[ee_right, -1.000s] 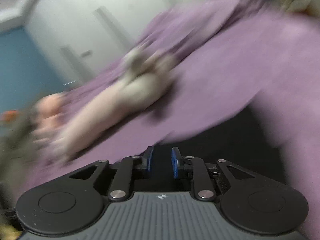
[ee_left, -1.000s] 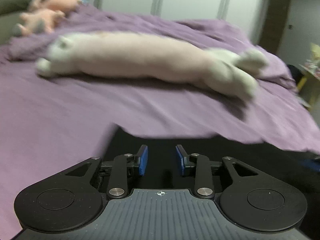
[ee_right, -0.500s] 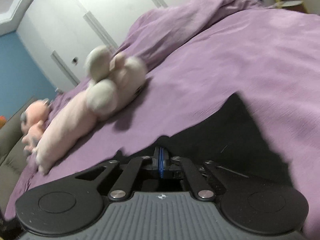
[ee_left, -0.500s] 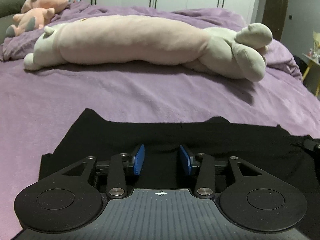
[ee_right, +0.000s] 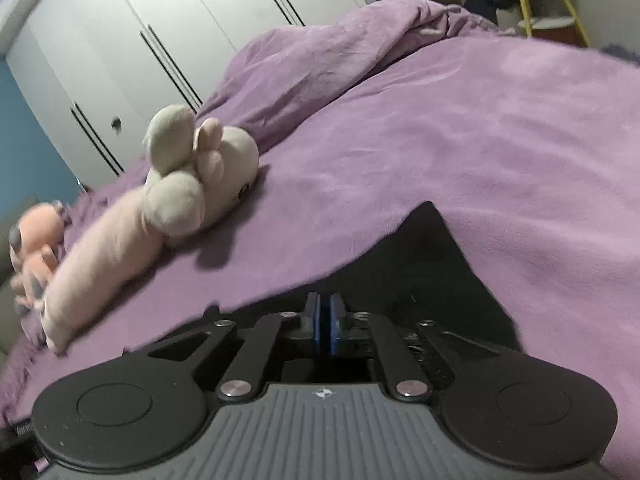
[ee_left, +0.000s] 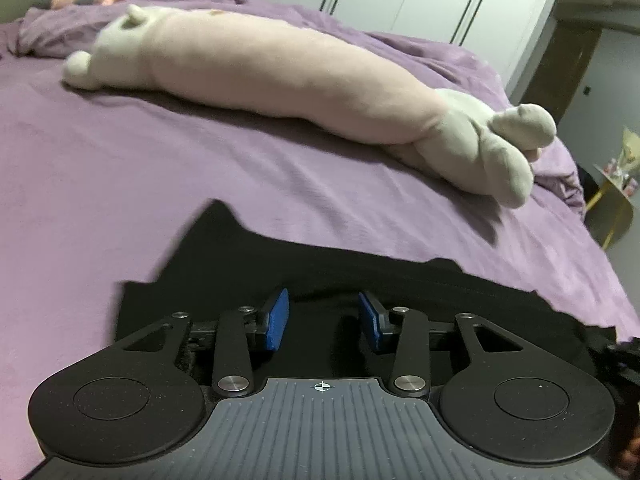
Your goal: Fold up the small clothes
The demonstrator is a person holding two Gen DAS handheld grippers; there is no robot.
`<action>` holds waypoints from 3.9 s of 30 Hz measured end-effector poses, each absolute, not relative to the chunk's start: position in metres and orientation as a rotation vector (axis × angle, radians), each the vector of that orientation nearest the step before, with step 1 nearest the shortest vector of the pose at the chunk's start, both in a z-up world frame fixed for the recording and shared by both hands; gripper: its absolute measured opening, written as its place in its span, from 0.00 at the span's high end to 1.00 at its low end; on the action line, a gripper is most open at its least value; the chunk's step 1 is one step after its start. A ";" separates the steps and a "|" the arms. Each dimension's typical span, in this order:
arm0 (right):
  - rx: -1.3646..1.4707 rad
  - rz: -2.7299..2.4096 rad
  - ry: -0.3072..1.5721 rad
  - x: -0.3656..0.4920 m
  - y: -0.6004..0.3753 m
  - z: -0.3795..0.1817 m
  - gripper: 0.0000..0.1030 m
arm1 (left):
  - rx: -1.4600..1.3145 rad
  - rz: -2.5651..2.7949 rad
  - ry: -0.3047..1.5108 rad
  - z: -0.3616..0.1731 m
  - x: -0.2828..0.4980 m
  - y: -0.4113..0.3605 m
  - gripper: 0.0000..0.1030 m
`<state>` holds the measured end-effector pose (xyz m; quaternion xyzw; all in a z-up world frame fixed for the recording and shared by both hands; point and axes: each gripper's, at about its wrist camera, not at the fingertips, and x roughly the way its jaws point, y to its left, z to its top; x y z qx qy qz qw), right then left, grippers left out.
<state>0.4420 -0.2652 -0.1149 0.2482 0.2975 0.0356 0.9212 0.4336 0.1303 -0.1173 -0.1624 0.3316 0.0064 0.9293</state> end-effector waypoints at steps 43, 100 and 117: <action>0.098 -0.124 0.655 0.258 -0.265 -0.068 0.87 | -0.395 0.047 0.863 -0.094 0.282 0.190 0.89; 0.156 0.294 0.732 0.298 -0.080 -0.105 0.76 | -1.084 0.027 0.785 -0.155 0.302 0.227 0.78; 0.317 0.238 0.700 0.296 -0.138 -0.083 0.77 | -0.766 0.103 0.867 -0.104 0.327 0.201 0.85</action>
